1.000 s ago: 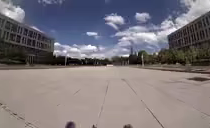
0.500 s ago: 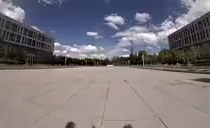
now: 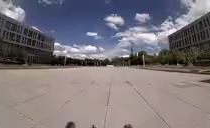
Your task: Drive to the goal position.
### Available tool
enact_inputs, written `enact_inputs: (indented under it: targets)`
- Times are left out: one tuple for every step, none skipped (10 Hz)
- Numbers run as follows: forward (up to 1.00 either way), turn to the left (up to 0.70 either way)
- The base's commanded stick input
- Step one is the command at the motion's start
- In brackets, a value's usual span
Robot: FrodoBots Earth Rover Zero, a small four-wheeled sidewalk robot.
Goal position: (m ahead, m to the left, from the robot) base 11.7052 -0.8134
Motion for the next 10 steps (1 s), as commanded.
enact_inputs:
  targets:
    - [0.7,0.0]
    - [0.7,0.0]
    - [0.7,0.0]
    - [0.7,0.0]
    - [0.7,0.0]
    - [0.7,0.0]
    - [0.7,0.0]
    - [0.7,0.0]
    - [0.7,0.0]
    - [0.7,0.0]
